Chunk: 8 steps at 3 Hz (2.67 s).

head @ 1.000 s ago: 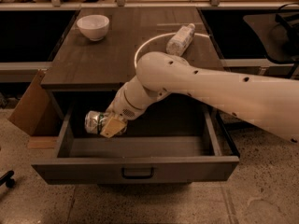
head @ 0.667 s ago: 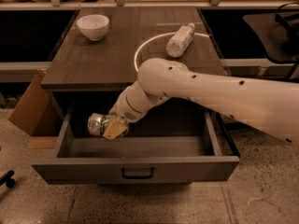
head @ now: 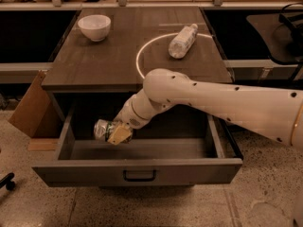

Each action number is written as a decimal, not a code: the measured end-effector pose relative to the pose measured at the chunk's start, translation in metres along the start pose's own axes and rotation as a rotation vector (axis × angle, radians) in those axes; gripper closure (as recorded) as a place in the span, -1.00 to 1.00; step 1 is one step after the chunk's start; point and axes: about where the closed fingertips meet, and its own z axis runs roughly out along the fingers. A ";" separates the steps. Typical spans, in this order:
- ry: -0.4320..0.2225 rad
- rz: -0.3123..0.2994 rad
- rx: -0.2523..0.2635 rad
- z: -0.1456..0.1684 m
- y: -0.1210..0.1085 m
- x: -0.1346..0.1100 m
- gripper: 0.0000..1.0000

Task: Place 7up can into top drawer

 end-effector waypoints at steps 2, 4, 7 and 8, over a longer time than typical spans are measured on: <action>0.001 -0.002 -0.006 0.003 0.002 0.000 0.19; 0.002 -0.005 -0.011 0.005 0.004 -0.001 -0.74; -0.163 0.023 -0.003 -0.055 0.023 0.018 -1.00; -0.186 0.049 0.015 -0.092 0.041 0.033 -1.00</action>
Offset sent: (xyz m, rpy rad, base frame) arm -0.0008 0.0010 -0.0014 -0.0003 0.0026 0.0025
